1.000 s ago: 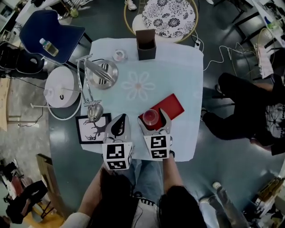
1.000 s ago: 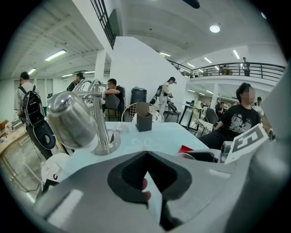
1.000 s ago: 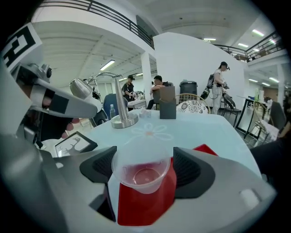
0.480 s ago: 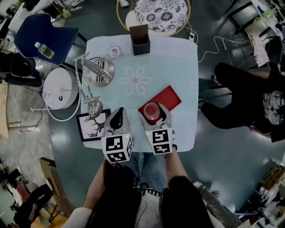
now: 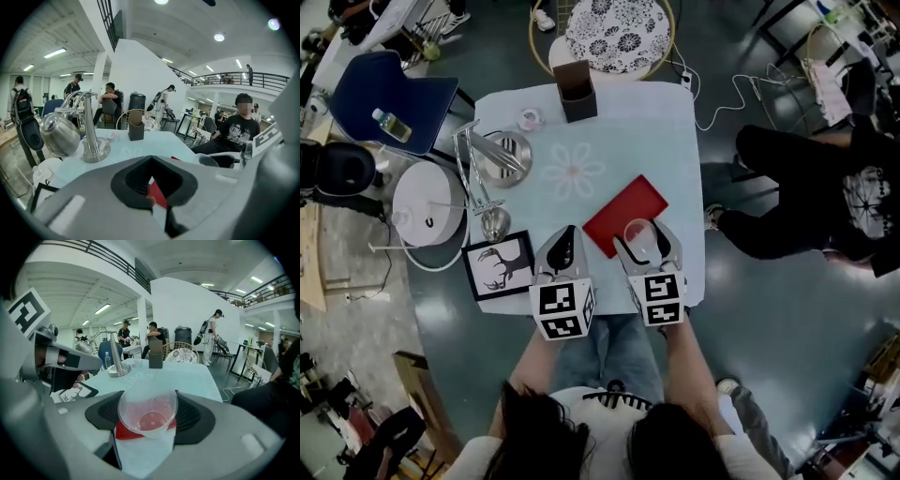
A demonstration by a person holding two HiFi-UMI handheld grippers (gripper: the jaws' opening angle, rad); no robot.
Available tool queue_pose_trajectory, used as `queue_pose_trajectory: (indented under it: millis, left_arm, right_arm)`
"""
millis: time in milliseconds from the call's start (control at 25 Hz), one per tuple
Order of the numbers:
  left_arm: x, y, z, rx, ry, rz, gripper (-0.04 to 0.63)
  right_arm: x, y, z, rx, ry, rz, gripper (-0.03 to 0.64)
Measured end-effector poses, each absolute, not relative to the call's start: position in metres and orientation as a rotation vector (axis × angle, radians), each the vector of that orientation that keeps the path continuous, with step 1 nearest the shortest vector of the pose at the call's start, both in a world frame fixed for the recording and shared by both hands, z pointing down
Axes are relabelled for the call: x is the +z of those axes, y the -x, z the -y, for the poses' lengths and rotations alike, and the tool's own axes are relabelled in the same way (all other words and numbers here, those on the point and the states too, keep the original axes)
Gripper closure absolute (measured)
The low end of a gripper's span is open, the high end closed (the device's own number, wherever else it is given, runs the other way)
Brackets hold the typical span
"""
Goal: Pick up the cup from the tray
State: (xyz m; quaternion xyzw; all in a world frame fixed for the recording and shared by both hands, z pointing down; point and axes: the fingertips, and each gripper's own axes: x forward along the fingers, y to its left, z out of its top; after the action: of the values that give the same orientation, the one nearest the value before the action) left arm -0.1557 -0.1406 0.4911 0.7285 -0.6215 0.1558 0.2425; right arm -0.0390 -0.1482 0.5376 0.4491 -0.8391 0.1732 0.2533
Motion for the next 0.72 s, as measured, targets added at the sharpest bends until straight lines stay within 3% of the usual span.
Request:
queue_pose_trajectory:
  millis: [720]
  left_arm:
    - [0.501, 0.072, 0.136, 0.434, -2.080, 1.580, 0.595]
  right_arm:
    - [0.583, -0.055, 0.130, 0.526, -1.298, 2.182, 0.276]
